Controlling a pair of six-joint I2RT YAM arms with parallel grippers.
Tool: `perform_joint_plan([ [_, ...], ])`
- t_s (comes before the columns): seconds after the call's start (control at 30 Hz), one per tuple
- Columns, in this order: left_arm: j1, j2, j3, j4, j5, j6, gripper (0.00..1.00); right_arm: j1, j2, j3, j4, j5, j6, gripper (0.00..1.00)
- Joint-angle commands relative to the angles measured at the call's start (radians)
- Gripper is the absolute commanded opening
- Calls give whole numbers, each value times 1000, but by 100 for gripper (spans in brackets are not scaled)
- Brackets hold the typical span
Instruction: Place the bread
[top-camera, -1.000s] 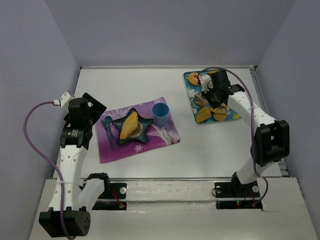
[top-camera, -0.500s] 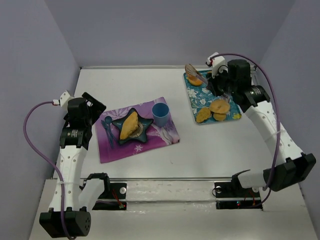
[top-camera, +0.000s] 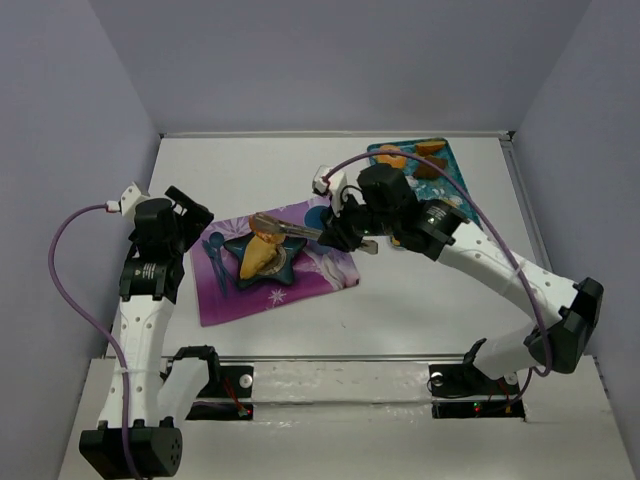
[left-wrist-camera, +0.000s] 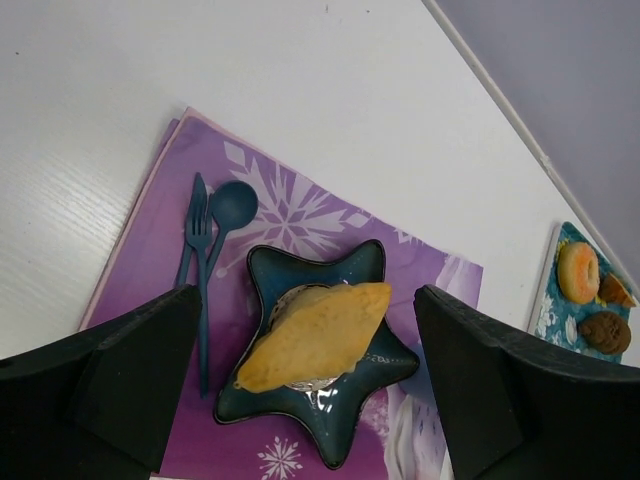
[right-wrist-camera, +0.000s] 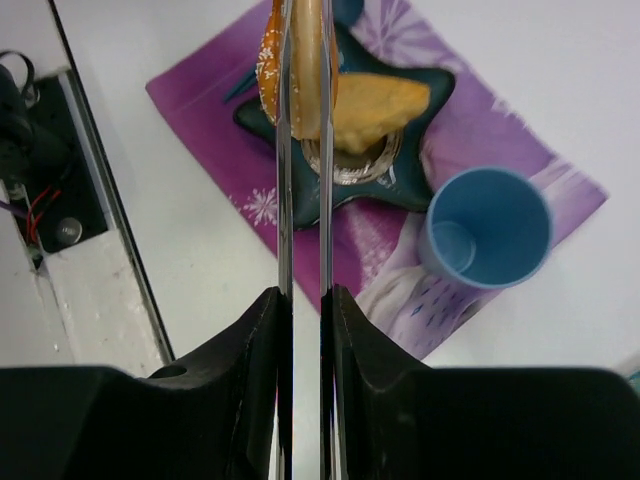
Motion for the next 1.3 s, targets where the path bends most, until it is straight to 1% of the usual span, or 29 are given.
perform_joint_plan([
  [0.0, 5, -25, -20, 32, 32, 23, 99, 37, 31, -48, 48, 42, 99, 19],
  [0.1, 5, -25, -26, 37, 38, 20, 99, 49, 59, -84, 65, 38, 132, 19],
  [0.17, 5, -28, -30, 43, 45, 20, 99, 59, 105, -90, 65, 44, 142, 19],
  [0.3, 5, -38, -31, 46, 45, 21, 99, 68, 174, -94, 65, 90, 149, 20],
  [0.37, 5, -43, -33, 45, 42, 20, 99, 68, 194, -98, 65, 145, 151, 24],
  [0.4, 5, -43, -33, 45, 42, 20, 99, 68, 198, -102, 63, 169, 149, 28],
  [0.43, 5, -44, -33, 45, 42, 20, 99, 68, 203, -104, 63, 176, 151, 29],
  [0.57, 5, -40, -30, 40, 37, 18, 99, 68, 226, -107, 65, 154, 149, 34],
  [0.6, 6, -37, -30, 38, 35, 18, 99, 68, 235, -108, 65, 144, 151, 38],
  [0.63, 5, -35, -28, 37, 34, 18, 99, 68, 240, -108, 65, 139, 151, 39],
  [0.73, 6, -35, -26, 35, 32, 18, 99, 68, 246, -110, 65, 140, 143, 46],
  [0.9, 5, -35, -26, 35, 29, 15, 99, 68, 217, -110, 69, 99, 132, 53],
  [1.03, 6, -32, -26, 38, 31, 15, 99, 68, 185, -113, 69, 102, 134, 56],
  [1.27, 5, -31, -25, 40, 34, 15, 99, 68, 169, -90, 69, 99, 128, 56],
])
